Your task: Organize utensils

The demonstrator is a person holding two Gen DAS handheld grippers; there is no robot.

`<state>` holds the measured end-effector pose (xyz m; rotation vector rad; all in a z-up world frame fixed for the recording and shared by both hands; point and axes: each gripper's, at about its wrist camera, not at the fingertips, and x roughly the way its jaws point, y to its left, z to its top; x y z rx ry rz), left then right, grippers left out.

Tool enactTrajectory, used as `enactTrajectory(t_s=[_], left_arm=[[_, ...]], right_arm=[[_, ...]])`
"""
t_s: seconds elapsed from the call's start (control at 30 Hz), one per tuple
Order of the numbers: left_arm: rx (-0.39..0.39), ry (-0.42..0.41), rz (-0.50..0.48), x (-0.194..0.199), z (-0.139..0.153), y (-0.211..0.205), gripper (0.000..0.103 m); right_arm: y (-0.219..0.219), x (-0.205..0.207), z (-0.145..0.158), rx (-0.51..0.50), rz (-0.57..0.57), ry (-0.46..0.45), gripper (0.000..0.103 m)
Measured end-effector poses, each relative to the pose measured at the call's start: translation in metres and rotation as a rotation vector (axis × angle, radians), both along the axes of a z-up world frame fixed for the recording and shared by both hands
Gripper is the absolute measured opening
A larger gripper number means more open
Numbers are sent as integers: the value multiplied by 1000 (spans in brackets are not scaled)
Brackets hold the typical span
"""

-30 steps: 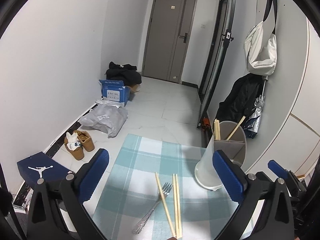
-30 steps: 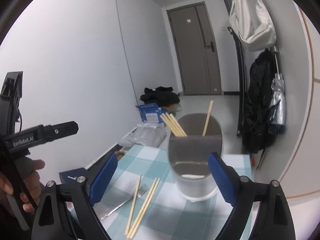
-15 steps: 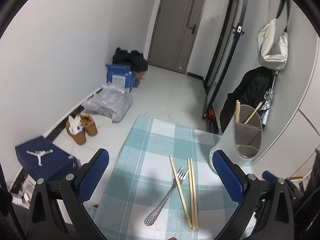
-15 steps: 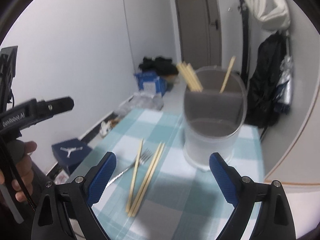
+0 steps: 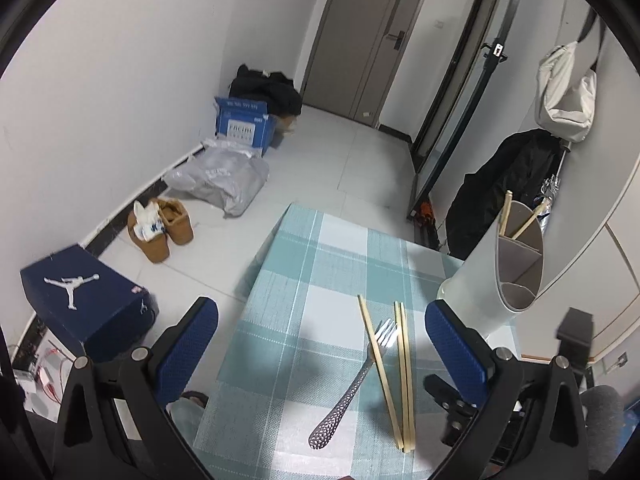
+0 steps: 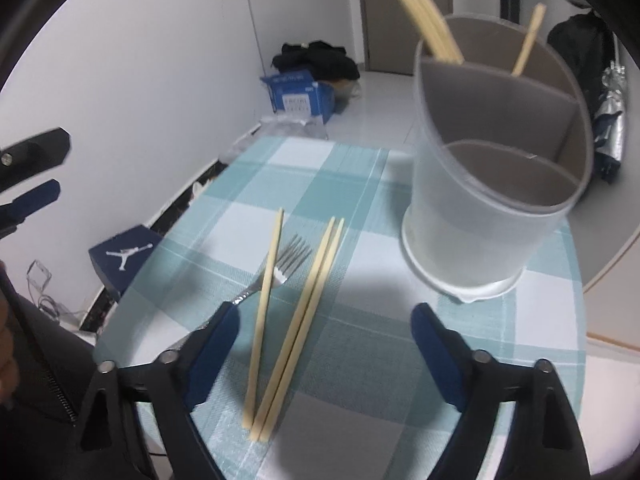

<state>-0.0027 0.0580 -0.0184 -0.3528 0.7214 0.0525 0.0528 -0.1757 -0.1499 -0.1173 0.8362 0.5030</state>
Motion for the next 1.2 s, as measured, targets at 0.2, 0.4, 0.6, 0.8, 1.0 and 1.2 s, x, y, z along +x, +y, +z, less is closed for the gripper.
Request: enactTrajectory(t_s=[0.2,0.4,0.6,0.8,1.0,1.2], left_arm=[[-41,43,15,6,-6,8,102],[-61,79,17,12,-12,9,102],[-69,115,32,20,-18,11,102],[-62,124,66,22,-19,16,102],[-53,143,88,23,-23,18,102],[-69,152,94,23,-24,21,102]], right_arm=[[15,12,-20,-58,6,62,54],[20,16,-32,-109,8,87,29],[25,17,-30,-140,34,80,26],[32,34,-28,-144,44,122,26],[41,39,-28,-171,44,142,17],[28,41,-27,-104,25,200,14]])
